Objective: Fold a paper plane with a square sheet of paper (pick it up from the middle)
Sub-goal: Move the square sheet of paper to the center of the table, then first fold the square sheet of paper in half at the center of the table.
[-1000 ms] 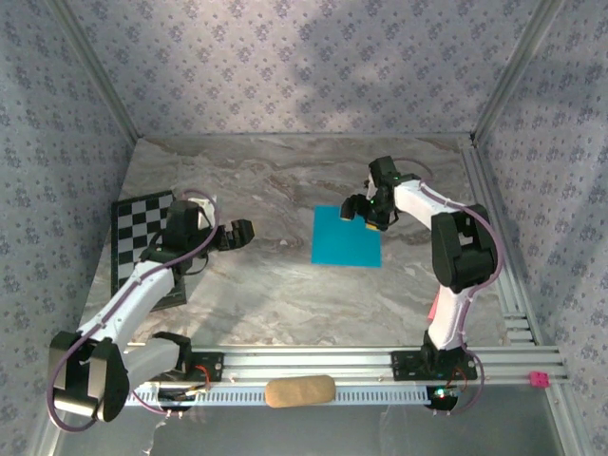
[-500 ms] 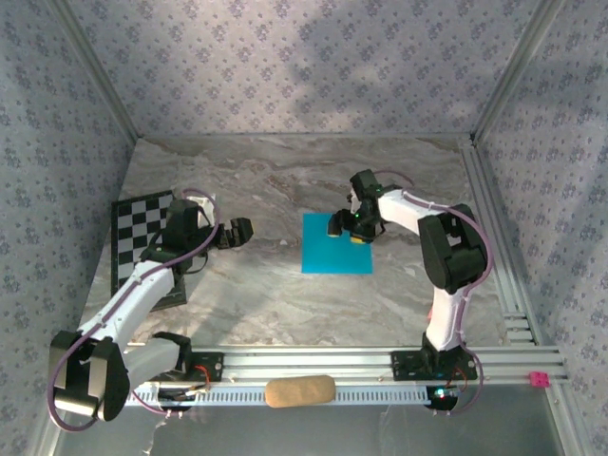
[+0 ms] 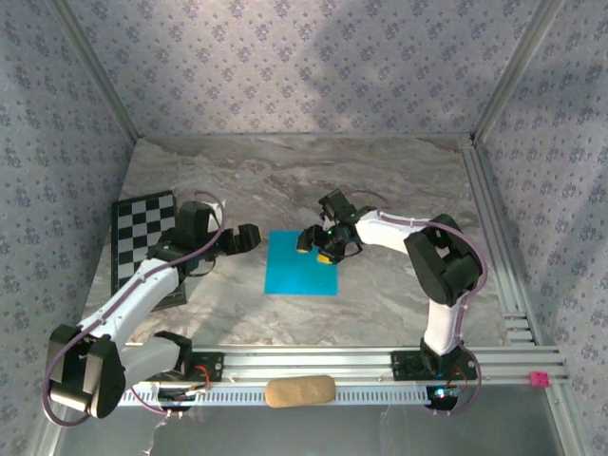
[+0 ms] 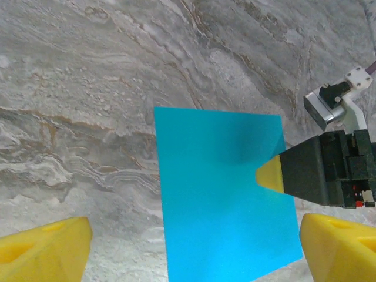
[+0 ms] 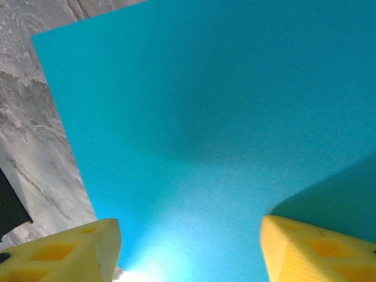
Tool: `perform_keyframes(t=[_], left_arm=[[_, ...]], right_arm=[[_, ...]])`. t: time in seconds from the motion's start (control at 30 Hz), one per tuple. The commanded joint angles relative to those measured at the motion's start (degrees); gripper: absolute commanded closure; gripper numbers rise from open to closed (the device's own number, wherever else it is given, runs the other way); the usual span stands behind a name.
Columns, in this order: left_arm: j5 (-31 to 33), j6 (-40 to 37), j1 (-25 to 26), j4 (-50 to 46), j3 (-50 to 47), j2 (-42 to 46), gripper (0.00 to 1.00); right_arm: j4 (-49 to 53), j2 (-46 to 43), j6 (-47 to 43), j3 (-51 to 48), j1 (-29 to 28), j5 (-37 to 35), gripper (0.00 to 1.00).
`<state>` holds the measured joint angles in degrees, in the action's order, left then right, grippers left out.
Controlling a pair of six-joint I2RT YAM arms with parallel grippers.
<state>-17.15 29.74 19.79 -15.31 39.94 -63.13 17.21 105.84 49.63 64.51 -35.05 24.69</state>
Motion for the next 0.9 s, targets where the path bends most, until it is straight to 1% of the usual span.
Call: perform_keyframes(t=[0.0,0.1,0.17,0.23,0.37,0.43,0.57,0.67,0.77,0.87], left_arm=[[3.3,3.4,1.6,-7.5,5.5,-1.3,0.12],[6.1,6.6,4.4,-11.4,9.3,-3.9,0.13],[7.3,9.3,7.5,-12.0,11.2,-6.3,0.14],[10.1,10.7,11.3,-13.4,13.5,-9.4,0.16],[16.9,13.2,18.0,-16.5,18.5,-17.3,0.16],[17.2,15.7,19.8,-19.1,21.8,-21.9,0.18],[17.3,14.9,23.3,-21.7,28.7,-30.3,0.18],[17.4,15.1,24.6,-26.4,34.4,-37.5,0.19],[18.1,15.0,25.7,-29.0,39.0,-43.4,0.18],[17.6,14.3,26.2,-29.8,42.3,-47.2,0.18]], right_arm=[[7.5,-7.9,0.0,3.3,1.8,-1.3,0.30],[11.0,-14.3,-2.5,2.1,5.2,-4.2,0.29],[12.1,-18.8,-4.2,-1.0,7.2,-8.1,0.26],[10.4,-23.1,-5.0,-5.9,9.0,-11.8,0.22],[3.2,-29.5,-7.8,-14.4,13.8,-12.8,0.17],[3.7,-31.3,-8.8,-15.4,16.0,-12.7,0.15],[5.6,-34.3,-10.2,-17.2,17.1,-15.1,0.14],[4.4,-36.5,-9.1,-20.3,17.6,-13.3,0.12],[-0.5,-38.3,-11.1,-23.8,17.7,-5.2,0.09],[0.1,-38.2,-12.1,-24.8,17.7,-2.2,0.05]])
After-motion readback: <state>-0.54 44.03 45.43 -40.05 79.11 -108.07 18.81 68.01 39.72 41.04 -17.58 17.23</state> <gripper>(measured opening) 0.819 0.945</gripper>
